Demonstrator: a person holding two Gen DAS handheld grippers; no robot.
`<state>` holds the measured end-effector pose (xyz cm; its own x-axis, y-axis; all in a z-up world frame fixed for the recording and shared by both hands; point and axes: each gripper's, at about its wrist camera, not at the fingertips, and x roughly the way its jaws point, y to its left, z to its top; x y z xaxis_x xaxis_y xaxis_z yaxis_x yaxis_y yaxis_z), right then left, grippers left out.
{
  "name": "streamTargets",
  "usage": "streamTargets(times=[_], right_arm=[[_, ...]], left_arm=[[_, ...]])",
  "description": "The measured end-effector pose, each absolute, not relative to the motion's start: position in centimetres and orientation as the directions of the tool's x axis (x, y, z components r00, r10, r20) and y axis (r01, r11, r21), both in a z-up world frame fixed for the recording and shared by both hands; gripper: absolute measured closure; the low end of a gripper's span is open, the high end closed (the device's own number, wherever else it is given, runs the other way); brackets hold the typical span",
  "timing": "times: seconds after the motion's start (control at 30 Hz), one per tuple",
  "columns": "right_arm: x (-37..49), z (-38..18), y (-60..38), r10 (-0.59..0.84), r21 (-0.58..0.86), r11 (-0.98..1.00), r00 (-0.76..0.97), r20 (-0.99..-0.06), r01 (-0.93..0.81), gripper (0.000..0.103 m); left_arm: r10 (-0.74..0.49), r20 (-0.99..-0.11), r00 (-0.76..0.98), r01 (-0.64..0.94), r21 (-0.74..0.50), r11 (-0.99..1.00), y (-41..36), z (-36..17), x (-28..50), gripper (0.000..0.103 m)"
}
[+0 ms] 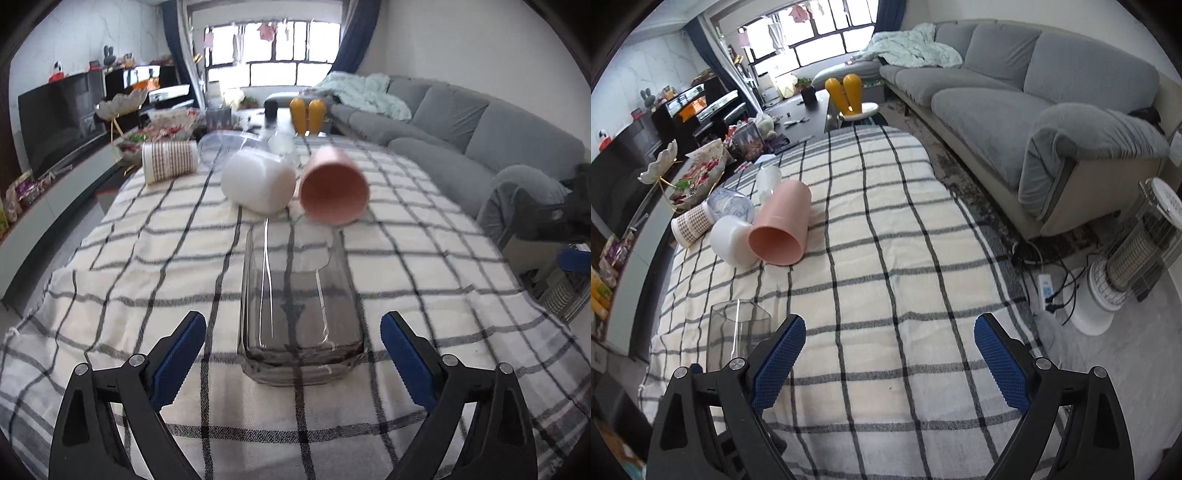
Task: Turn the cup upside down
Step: 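Close the left tool around the standing glass cup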
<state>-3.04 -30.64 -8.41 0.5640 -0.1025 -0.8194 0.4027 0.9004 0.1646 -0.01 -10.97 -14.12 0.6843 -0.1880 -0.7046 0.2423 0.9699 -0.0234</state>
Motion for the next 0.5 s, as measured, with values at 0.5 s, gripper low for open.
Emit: streamTargets(times=[0.5], right_arm=[[-2.7,-9.3,-30.5,-0.064,0.188,0.898,0.541,-0.838,0.397,0.010]], left_arm=[[-0.179,-0.743,0.645,0.230,-0.034,0.973,-10.7,-15.2,0.5,0.036]])
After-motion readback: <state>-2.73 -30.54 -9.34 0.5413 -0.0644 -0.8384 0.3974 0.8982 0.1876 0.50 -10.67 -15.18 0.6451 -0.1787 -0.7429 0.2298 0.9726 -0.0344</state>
